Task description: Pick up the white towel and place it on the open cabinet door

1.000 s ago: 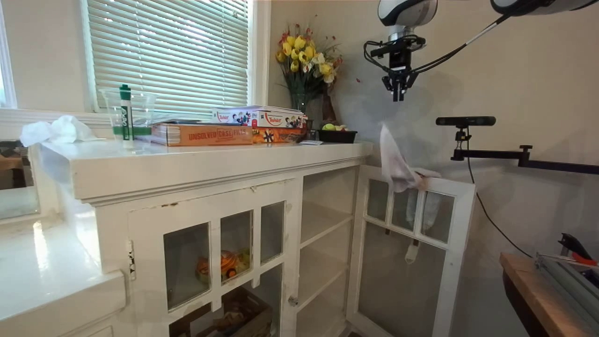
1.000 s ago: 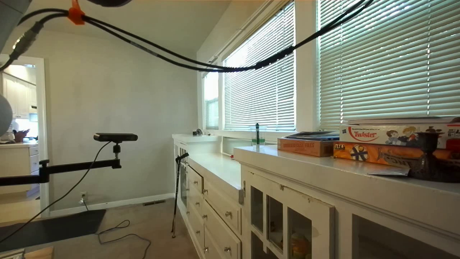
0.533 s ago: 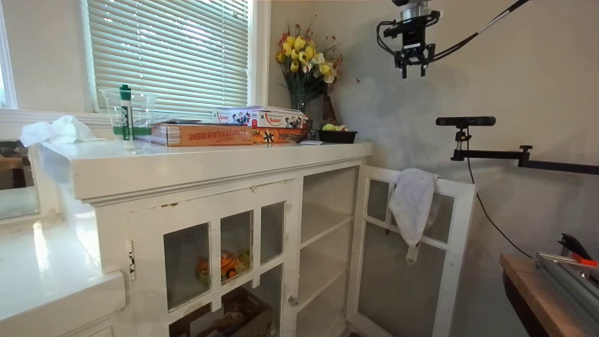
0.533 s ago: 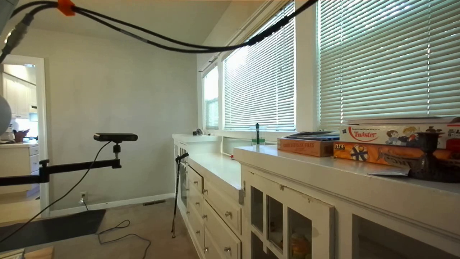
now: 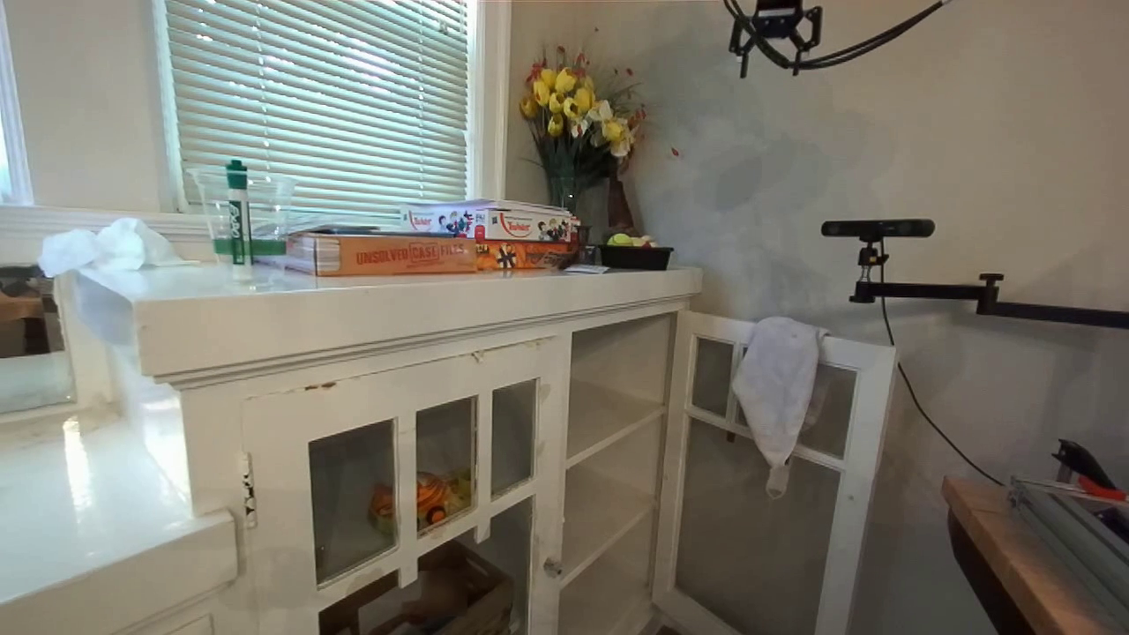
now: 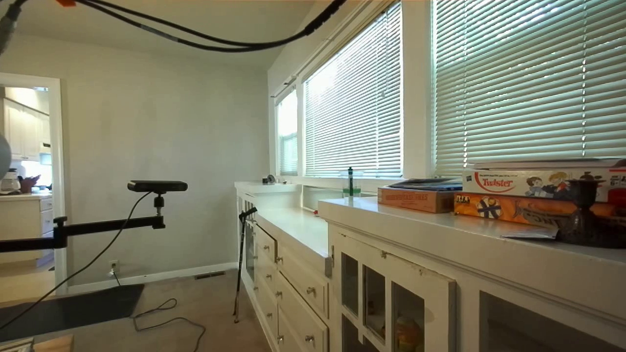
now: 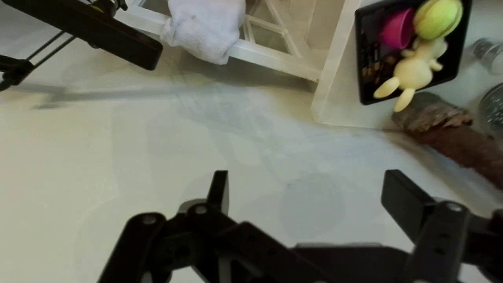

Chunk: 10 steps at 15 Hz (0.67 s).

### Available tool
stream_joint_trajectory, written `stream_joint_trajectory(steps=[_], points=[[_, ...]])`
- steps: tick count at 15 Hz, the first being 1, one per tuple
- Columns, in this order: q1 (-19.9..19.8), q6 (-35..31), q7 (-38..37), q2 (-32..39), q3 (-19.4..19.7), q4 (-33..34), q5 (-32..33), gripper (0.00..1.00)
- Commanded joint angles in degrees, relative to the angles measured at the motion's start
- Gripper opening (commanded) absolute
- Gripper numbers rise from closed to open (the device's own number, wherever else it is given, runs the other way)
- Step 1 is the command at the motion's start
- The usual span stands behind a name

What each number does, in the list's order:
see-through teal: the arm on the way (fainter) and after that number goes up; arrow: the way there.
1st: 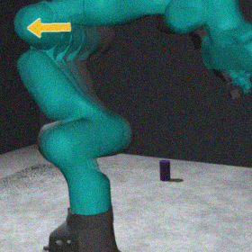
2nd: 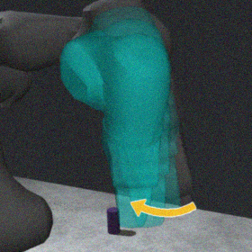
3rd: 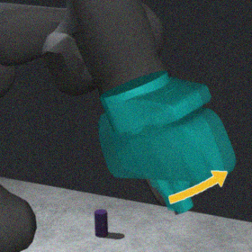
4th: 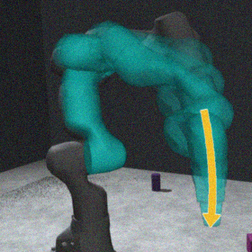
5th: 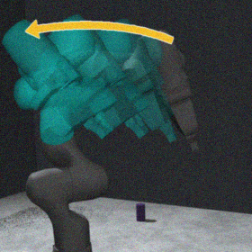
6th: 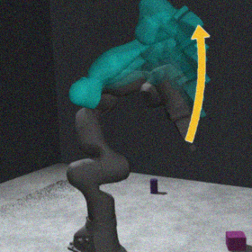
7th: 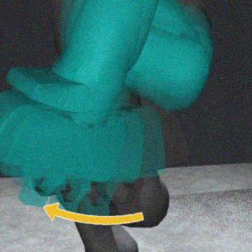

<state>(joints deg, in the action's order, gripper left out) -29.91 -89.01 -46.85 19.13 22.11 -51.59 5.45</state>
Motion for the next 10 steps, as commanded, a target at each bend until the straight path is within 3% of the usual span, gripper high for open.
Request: stream_joint_trajectory(steps=[1,10], points=[[2.17,-0.41,6.16,-1.37,-3.12,-0.71,-1.64,1.00],[4.97,3.22,22.36,-1.82,-11.30,-1.18,-6.12,1.00]])
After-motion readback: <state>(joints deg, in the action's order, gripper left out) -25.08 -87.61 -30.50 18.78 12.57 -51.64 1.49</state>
